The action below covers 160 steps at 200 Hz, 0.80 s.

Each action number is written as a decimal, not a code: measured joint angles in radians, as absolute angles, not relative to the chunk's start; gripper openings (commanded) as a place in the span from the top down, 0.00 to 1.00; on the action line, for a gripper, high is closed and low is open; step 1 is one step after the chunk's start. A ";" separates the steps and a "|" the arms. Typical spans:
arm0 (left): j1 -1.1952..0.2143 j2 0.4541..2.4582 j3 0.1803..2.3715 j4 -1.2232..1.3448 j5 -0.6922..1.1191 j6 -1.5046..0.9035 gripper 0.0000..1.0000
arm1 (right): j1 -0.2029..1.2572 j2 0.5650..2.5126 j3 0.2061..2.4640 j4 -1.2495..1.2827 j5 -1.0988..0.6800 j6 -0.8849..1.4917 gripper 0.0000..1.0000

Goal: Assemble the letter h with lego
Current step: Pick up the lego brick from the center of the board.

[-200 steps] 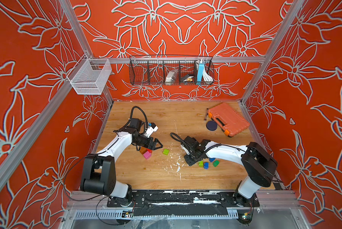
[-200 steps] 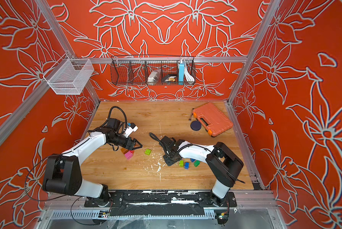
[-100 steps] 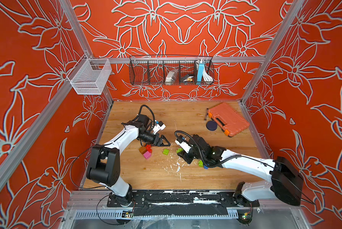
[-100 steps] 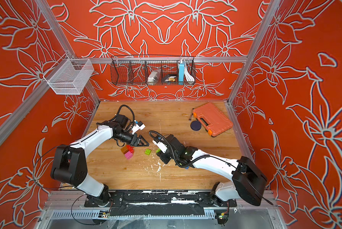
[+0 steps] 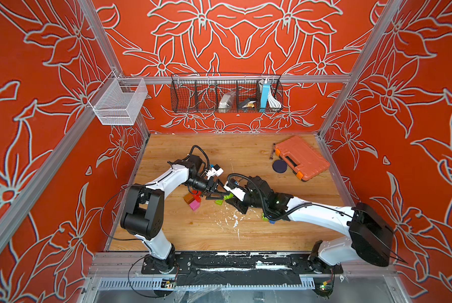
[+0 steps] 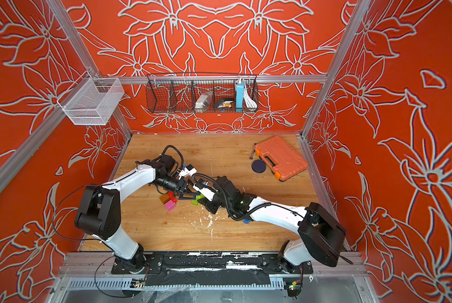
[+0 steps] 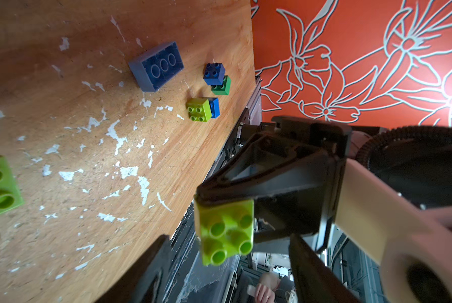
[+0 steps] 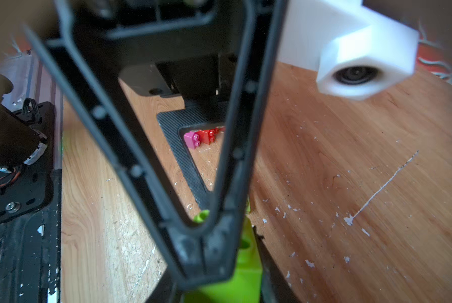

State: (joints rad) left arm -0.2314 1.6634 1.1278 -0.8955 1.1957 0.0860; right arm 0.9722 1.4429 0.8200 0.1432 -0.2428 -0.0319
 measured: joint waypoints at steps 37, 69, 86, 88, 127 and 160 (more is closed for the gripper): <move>-0.256 1.664 1.130 -0.896 1.169 0.079 0.57 | 0.989 1.457 0.842 0.161 -0.221 -0.044 0.70; -0.272 1.664 1.137 -0.898 1.121 0.091 0.76 | 0.996 1.464 0.853 0.147 -0.205 -0.058 0.67; -0.277 1.664 1.148 -0.902 1.102 0.099 0.76 | 1.000 1.465 0.853 0.147 -0.199 -0.063 0.53; -0.277 1.664 1.149 -0.903 1.100 0.099 0.76 | 1.000 1.465 0.853 0.148 -0.199 -0.062 0.52; -0.287 1.636 1.156 -0.897 0.990 0.104 0.73 | 1.000 1.452 0.826 0.178 -0.182 -0.064 0.36; -0.321 1.571 1.104 -0.801 0.701 0.103 0.74 | 1.000 1.357 0.703 0.160 -0.139 -0.054 0.34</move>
State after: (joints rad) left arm -0.3210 1.5715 1.1038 -0.8005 0.7006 0.1032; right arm 0.9997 1.3575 0.7029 0.1600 -0.1390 -0.0544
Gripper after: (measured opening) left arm 0.329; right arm 0.658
